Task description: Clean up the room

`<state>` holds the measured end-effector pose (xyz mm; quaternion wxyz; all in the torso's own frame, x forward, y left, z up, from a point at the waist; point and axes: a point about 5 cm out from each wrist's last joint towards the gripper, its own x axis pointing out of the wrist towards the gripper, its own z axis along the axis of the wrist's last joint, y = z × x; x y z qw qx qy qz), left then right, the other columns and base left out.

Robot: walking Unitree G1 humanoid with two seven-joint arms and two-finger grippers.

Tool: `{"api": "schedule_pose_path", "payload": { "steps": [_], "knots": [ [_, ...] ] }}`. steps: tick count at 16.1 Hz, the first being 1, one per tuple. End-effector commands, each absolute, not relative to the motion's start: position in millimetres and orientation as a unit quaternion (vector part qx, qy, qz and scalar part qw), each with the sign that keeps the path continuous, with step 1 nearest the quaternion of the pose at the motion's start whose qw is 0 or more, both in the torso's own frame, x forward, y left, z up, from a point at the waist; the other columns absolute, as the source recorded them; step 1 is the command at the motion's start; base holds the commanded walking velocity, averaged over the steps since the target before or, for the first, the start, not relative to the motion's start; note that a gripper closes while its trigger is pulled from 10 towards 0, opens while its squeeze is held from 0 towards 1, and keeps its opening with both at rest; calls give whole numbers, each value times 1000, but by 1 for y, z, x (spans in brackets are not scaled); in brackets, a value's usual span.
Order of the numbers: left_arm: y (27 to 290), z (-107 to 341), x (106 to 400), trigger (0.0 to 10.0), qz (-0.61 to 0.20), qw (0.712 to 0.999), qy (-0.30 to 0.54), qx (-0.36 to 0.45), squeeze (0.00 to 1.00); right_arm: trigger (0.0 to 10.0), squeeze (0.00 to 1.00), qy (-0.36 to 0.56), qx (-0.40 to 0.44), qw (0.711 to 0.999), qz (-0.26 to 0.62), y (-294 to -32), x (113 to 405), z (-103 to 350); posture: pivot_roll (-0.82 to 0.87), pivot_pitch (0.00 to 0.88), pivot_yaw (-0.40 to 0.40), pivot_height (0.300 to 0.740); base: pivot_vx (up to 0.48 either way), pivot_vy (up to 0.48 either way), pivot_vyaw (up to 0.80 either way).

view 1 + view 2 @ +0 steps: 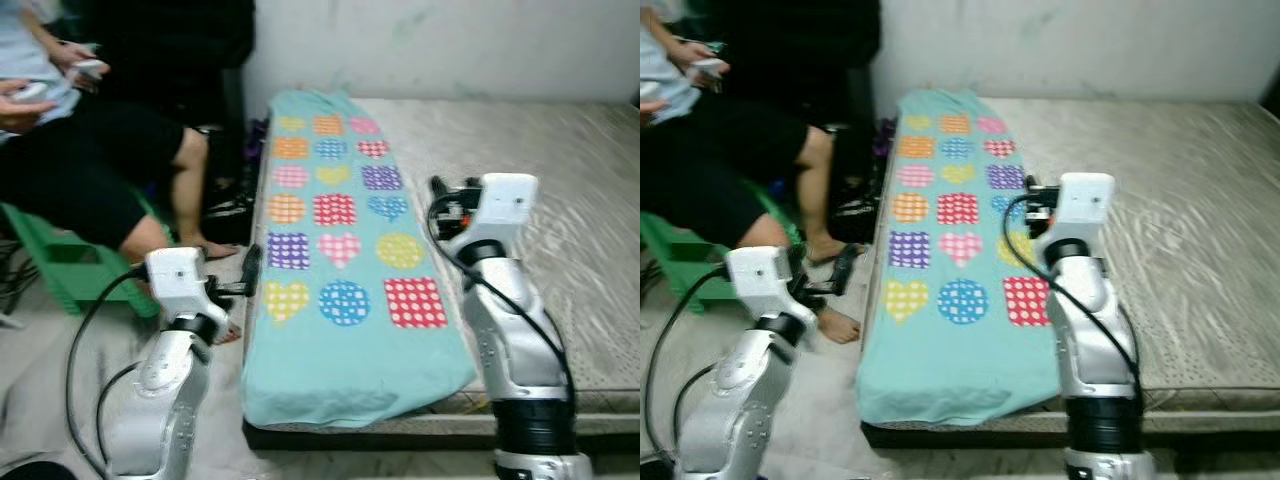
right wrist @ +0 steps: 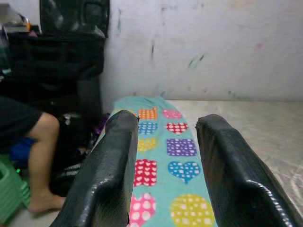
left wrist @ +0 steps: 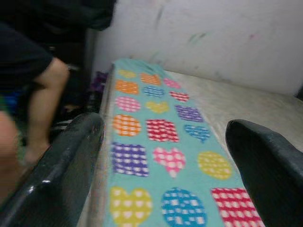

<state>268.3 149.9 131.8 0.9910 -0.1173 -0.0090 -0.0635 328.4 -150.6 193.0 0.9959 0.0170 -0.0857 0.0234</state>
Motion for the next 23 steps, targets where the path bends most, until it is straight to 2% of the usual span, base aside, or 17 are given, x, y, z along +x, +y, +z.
{"api": "schedule_pose_path", "payload": {
  "steps": [1,7,10,13,17,23],
  "knots": [
    [147,133,269,10000,-68,991,-12,-118,0,10000,0,-86,18,996,12,-158,329,193,-48,20,10,740,0,0,0],
    [157,124,263,10000,-56,993,-1,-102,0,10000,0,-20,-11,998,59,-163,314,162,-54,22,3,740,0,0,0],
    [180,108,251,10000,-21,995,28,-93,0,10000,0,44,-53,995,73,-180,289,127,-56,20,-10,740,0,0,0],
    [192,98,249,10000,2,993,46,-107,0,10000,0,53,-58,994,71,-182,286,118,-56,13,-8,740,0,0,0],
    [192,98,252,10000,-4,993,46,-107,0,10000,0,50,-55,994,74,-178,288,118,-57,8,-4,740,0,0,0],
    [189,101,257,10000,-13,994,37,-105,0,10000,0,45,-58,995,74,-178,290,118,-59,8,-4,740,0,360,0]
  ]
}}
